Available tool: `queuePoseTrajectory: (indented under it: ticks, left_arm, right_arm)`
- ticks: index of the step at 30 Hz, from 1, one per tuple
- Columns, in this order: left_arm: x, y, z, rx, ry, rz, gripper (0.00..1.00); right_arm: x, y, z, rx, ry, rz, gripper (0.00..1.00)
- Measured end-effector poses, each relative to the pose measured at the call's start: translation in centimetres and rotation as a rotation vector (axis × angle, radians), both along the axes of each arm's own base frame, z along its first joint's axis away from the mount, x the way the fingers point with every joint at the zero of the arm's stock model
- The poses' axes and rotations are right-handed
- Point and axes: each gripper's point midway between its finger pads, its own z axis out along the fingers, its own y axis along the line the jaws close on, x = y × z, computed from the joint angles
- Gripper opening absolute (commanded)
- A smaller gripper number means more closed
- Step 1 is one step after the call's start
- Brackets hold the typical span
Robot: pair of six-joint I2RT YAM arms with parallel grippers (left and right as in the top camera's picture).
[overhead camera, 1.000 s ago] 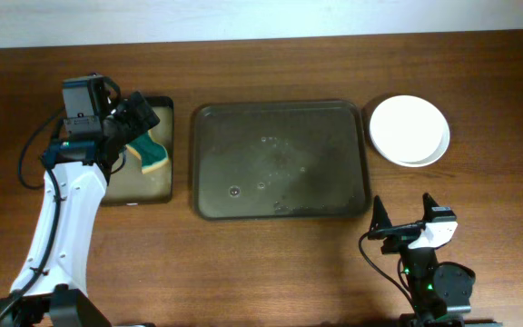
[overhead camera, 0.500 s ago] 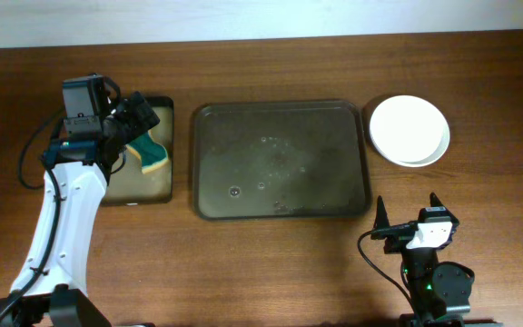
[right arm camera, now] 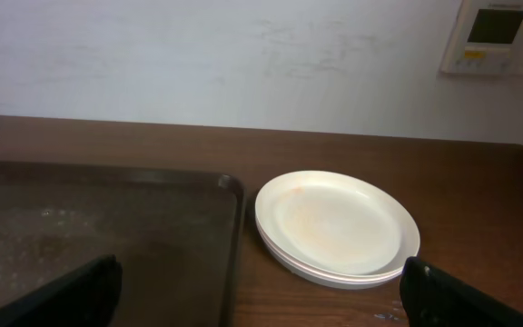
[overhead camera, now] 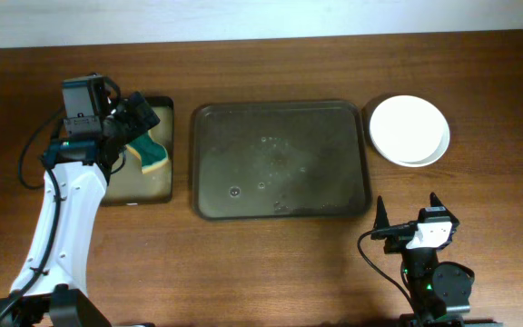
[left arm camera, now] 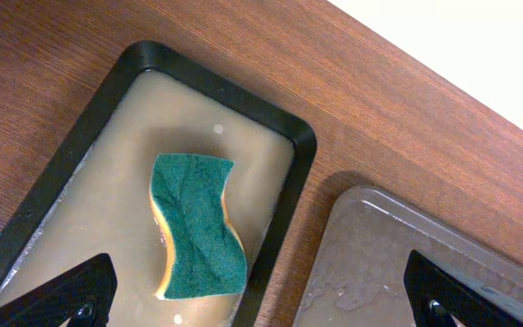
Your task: Clean dirty plates on tray and stack at the side
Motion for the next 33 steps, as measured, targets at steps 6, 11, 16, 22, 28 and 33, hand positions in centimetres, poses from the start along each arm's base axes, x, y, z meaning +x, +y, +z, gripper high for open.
queuePoseTrajectory:
  ticks: [6, 11, 16, 22, 28, 33]
  left_arm:
    - [0.0, 0.0, 0.0, 0.000, 0.000, 0.000, 0.99]
    - [0.0, 0.0, 0.0, 0.000, 0.000, 0.000, 0.99]
    - [-0.9, -0.1, 0.6, 0.000, 0.007, 0.001, 0.99]
    - [-5.6, -0.7, 4.0, 0.051, -0.050, -0.052, 0.99]
    - [-12.0, -3.5, 4.9, 0.167, -0.295, -0.205, 0.99]
    - [-18.9, -3.4, 3.9, 0.205, -0.421, -0.213, 0.99]
  right_arm:
    - [0.0, 0.0, 0.0, -0.001, 0.000, 0.000, 0.98]
    - [0.0, 0.0, 0.0, -0.003, 0.000, 0.000, 0.98]
    - [0.0, 0.0, 0.0, -0.003, 0.000, 0.000, 0.98]
    - [0.0, 0.0, 0.0, -0.007, 0.000, 0.002, 0.98]
    - [0.0, 0.1, 0.0, -0.006, -0.002, 0.002, 0.98]
    - [0.0, 0.1, 0.1, -0.008, -0.002, 0.003, 0.98]
